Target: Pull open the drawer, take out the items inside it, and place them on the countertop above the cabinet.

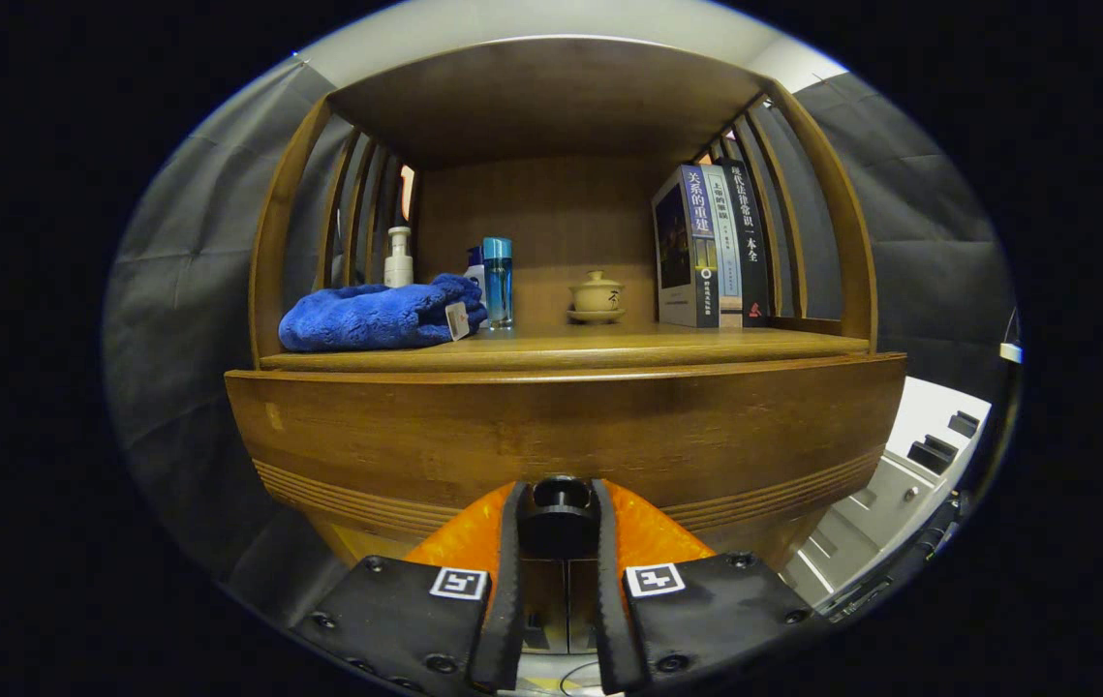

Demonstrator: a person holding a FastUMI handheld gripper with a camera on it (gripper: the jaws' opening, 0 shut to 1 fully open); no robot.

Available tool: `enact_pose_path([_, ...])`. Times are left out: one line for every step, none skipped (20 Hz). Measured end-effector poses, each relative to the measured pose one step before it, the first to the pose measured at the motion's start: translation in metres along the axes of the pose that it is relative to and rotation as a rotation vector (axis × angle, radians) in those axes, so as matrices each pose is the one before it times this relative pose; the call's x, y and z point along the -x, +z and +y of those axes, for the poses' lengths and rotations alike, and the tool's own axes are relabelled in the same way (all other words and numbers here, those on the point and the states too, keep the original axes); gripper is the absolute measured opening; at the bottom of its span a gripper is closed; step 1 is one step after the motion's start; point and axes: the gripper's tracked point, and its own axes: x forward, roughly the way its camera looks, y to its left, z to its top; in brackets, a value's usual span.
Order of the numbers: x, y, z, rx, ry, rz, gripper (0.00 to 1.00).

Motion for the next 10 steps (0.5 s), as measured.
enact_pose_path([0.01026, -0.00086, -0.00059, -0.00841, -0.0027, 0.00182, 0.39])
enact_pose_path([0.01171, -0.00128, -0.0002, -0.01004, -0.00601, 0.00083, 0.38])
enact_pose_path([0.01047, -0.00074, 0.00047, 0.00378, -0.00814, 0.00036, 0.38])
enact_pose_path([0.00792, -0.00227, 0.0007, 0.01896, -0.00996, 0.00826, 0.38])
enact_pose_path([0.00651, -0.00119, 0.00056, 0.02946, -0.01194, 0.00997, 0.38])
enact_pose_path([0.00776, -0.00176, -0.00071, 0.02748, -0.00974, 0.01116, 0.38])
enact_pose_path([0.0054, -0.00092, -0.00032, 0.01605, -0.00718, 0.01251, 0.38])
enact_pose_path([0.00582, -0.00174, 0.00014, 0.00785, -0.00091, 0.01212, 0.38])
enact_pose_path([0.00589, -0.00144, 0.00043, 0.00339, 0.00453, 0.00788, 0.38])
enact_pose_path([0.00368, 0.00012, -0.00111, -0.00989, -0.00182, 0.00171, 0.38])
